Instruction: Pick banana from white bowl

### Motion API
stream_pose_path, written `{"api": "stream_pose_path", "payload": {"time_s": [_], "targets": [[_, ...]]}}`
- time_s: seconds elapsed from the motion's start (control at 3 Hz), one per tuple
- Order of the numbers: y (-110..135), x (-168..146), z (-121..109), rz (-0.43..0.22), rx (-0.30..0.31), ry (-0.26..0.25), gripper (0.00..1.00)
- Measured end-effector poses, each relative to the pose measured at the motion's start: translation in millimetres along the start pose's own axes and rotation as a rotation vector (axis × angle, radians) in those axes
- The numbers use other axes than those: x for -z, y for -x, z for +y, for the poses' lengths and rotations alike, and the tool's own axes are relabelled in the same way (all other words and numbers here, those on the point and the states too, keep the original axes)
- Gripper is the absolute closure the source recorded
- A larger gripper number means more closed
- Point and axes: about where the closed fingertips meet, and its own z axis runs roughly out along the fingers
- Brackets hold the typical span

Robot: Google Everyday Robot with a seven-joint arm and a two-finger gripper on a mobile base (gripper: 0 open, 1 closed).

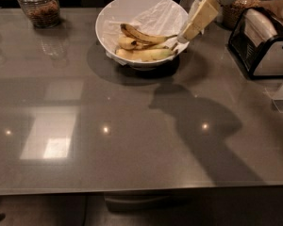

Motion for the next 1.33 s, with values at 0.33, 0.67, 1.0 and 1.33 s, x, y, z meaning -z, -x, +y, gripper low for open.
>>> {"api": "stream_pose_path", "payload": {"time_s": [0.33,0.67,1.0,1.33], "targets": [[0,-32,-14,-0.002,0.101,-0.012,0.0],[-4,-66,-25,-0.008,0.192,-0.01,0.04],[-11,-93,-34,-0.019,0.23,0.0,0.23],[-19,-113,-39,-0.026,0.242,0.014,0.42]]}}
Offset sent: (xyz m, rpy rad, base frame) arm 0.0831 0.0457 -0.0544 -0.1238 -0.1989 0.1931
